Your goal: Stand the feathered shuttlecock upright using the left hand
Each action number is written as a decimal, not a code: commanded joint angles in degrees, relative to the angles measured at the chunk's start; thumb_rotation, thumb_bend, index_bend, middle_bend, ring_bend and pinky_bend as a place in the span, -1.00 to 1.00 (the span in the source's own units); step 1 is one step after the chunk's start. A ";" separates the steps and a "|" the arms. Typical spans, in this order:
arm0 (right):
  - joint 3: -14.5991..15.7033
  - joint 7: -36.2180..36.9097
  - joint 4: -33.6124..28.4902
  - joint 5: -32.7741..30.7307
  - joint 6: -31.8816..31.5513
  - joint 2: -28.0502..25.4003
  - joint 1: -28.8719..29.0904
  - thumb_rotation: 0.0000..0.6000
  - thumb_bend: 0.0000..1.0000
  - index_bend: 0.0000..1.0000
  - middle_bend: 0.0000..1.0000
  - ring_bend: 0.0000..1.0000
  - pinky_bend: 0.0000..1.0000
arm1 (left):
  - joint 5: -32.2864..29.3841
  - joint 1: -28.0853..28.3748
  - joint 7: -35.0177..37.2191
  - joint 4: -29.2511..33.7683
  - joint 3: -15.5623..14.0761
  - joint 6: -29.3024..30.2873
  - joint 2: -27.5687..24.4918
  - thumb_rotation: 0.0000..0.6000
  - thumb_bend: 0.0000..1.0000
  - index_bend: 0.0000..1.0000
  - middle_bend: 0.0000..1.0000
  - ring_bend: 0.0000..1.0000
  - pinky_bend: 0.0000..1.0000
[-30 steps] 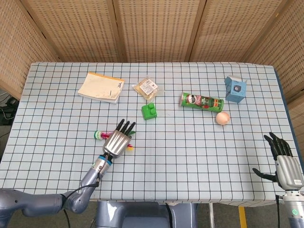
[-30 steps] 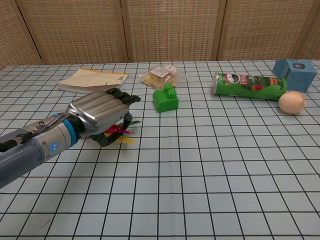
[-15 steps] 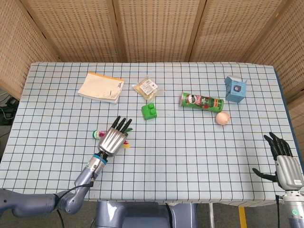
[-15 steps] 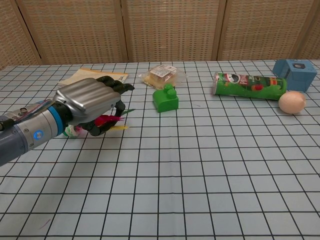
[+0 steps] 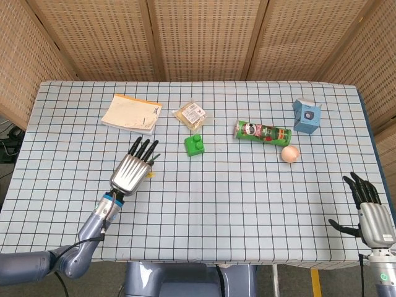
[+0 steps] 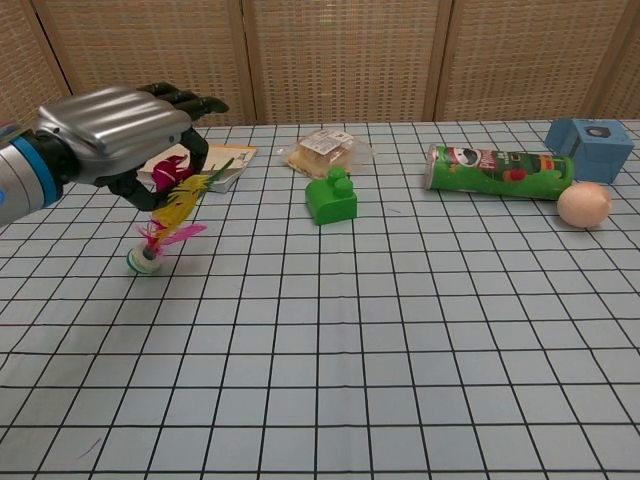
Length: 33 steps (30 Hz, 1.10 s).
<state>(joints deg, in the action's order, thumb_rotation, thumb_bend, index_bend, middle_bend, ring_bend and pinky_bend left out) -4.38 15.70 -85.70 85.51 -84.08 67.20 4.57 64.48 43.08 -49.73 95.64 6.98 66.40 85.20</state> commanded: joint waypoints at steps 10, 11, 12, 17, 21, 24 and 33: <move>0.11 -0.64 -0.45 0.33 -0.26 0.04 -0.04 1.00 -0.88 -0.88 -1.00 -1.00 -1.00 | 3.79 -3.20 7.61 1.73 -0.45 2.47 -6.07 1.00 0.22 0.37 -1.00 -1.00 -1.00; 0.10 -0.60 -0.46 0.33 -0.31 0.01 -0.07 1.00 -0.88 -0.88 -1.00 -1.00 -1.00 | 3.94 -3.35 8.31 1.82 -0.25 2.61 -6.46 1.00 0.22 0.37 -1.00 -1.00 -1.00; 0.09 -0.55 -0.46 0.32 -0.35 -0.02 -0.09 1.00 -0.88 -0.88 -1.00 -1.00 -1.00 | 4.10 -3.47 8.94 1.95 -0.10 2.65 -6.88 1.00 0.22 0.37 -1.00 -1.00 -1.00; 0.08 -0.46 -0.51 0.34 -0.39 -0.09 -0.11 1.00 -0.88 -0.88 -1.00 -1.00 -1.00 | 4.87 -3.88 10.66 2.18 0.33 2.98 -8.35 1.00 0.22 0.37 -1.00 -1.00 -1.00; 0.13 -0.41 -0.48 0.45 -0.43 -0.10 -0.12 1.00 -0.88 -0.88 -1.00 -1.00 -1.00 | 5.07 -4.15 11.95 2.03 0.63 2.89 -9.09 1.00 0.22 0.37 -1.00 -1.00 -1.00; 0.14 -0.44 -0.51 0.48 -0.43 -0.10 -0.12 1.00 -0.88 -0.88 -1.00 -1.00 -1.00 | 5.22 -4.20 12.23 1.61 0.57 2.67 -9.02 1.00 0.22 0.37 -1.00 -1.00 -1.00; 0.08 -0.39 -0.47 0.37 -0.54 -0.15 -0.19 1.00 -0.88 -0.88 -1.00 -1.00 -1.00 | 4.80 -3.70 12.11 -0.48 0.57 1.42 -6.79 1.00 0.22 0.37 -1.00 -1.00 -1.00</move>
<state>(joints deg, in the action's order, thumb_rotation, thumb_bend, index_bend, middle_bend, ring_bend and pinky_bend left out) -4.30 15.31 -86.17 85.89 -84.62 67.05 4.38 69.26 39.36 -37.56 95.24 7.58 67.85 78.33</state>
